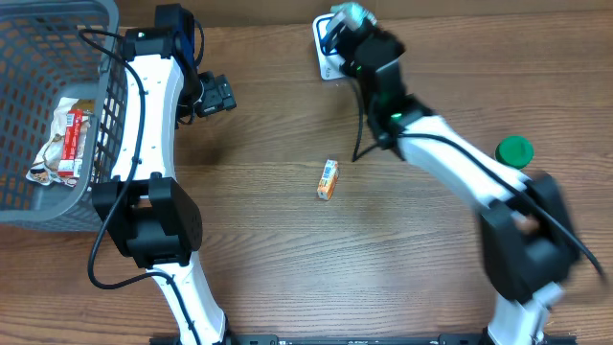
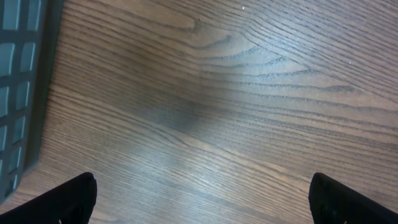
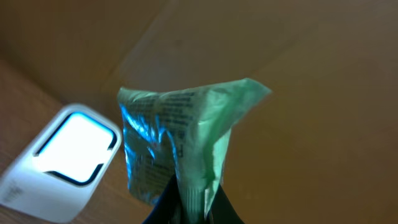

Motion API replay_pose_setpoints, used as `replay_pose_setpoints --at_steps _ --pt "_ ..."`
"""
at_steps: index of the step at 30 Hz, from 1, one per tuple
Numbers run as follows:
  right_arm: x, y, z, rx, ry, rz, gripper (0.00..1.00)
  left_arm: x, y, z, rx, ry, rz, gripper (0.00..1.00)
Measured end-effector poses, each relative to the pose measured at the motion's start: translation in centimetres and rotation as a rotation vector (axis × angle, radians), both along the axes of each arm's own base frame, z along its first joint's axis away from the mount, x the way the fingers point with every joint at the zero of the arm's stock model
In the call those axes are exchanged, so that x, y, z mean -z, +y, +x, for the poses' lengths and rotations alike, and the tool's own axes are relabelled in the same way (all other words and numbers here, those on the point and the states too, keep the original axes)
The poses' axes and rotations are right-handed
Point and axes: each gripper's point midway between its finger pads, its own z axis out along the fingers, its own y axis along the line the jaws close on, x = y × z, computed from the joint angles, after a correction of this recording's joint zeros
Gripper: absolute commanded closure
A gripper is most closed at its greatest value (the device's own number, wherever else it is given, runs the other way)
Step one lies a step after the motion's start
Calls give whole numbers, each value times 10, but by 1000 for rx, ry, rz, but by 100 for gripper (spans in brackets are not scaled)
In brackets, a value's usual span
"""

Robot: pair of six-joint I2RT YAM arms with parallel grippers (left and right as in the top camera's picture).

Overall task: Scan the item barcode
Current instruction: 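Carry the wipes pack right and set it down beside the jar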

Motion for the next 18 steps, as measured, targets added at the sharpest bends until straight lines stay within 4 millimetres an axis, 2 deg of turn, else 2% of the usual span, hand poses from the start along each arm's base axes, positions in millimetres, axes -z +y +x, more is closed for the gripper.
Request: replay_pose_setpoints --at_steps 1,3,4,6,8,15,18 --pt "-25 -9 -13 20 7 79 97 0 0 0 0 1 0 0" --pt "-51 -26 -36 55 49 198 97 0 0 0 0 1 0 0" --pt "-61 -37 -49 78 82 262 97 0 0 0 0 1 0 0" --pt "-62 -56 -68 127 158 348 97 0 0 0 0 1 0 0" --pt "-45 -77 -86 183 285 417 97 0 0 0 0 1 0 0" --pt "80 -126 -146 381 877 543 97 0 0 0 0 1 0 0" --pt "116 -141 -159 457 1005 574 96 0 0 0 0 1 0 0"
